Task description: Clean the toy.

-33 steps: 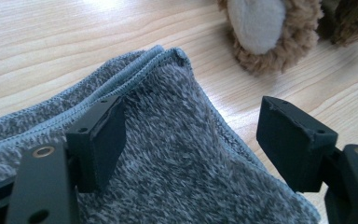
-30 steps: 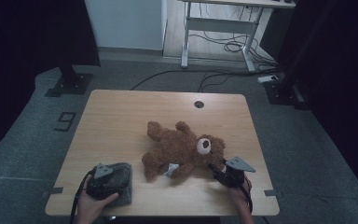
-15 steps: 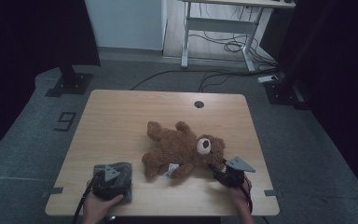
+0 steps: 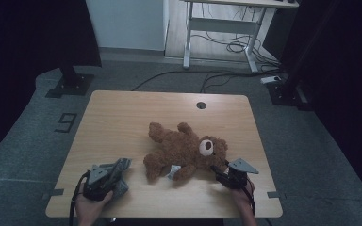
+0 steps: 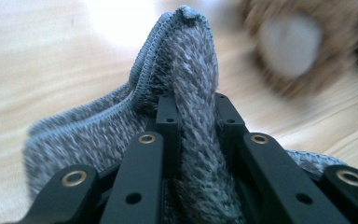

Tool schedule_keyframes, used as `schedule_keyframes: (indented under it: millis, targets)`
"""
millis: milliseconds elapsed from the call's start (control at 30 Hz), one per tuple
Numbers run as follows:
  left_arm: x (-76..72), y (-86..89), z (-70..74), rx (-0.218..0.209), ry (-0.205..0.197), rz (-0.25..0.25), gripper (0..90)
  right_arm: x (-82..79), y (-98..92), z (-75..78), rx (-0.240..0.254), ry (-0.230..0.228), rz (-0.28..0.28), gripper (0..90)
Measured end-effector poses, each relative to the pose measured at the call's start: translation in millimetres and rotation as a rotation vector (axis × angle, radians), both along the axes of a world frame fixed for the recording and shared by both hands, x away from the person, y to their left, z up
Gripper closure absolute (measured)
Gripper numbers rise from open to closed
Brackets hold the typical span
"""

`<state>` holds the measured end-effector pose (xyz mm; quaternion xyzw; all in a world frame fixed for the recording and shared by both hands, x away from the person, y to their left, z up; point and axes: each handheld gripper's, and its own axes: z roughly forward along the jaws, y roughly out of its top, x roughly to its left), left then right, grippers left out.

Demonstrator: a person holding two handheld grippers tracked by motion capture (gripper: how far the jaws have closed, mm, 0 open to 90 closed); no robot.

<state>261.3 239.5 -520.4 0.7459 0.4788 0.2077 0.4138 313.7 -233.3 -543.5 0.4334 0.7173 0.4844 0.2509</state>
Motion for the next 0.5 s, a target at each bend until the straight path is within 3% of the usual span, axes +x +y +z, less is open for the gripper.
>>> schedule_keyframes:
  millis: [33,133,233,267,500]
  targets:
    - [0.0,0.0,0.0,0.0,0.0,0.0,76.1,0.0,0.0,0.0,0.0,0.0,0.0,48.0]
    - [-2.9,6.7,9.3,-0.058,-0.029,0.0,76.1,0.1,0.0,0.5,-0.001,0.002,0.003,48.0]
    - [-5.8,5.0,17.5,-0.039,-0.061,-0.007,76.0,0.0,0.1,0.9,-0.001,0.006,0.006,48.2]
    - [-6.5,1.6,22.1,-0.053,-0.069,-0.021,76.1,-0.2,0.2,1.4,-0.001,0.011,0.006,48.5]
    - [0.0,-18.2,32.4,-0.053,-0.076,-0.085,76.0,-0.1,1.7,2.7,0.009,0.021,0.011,49.7]
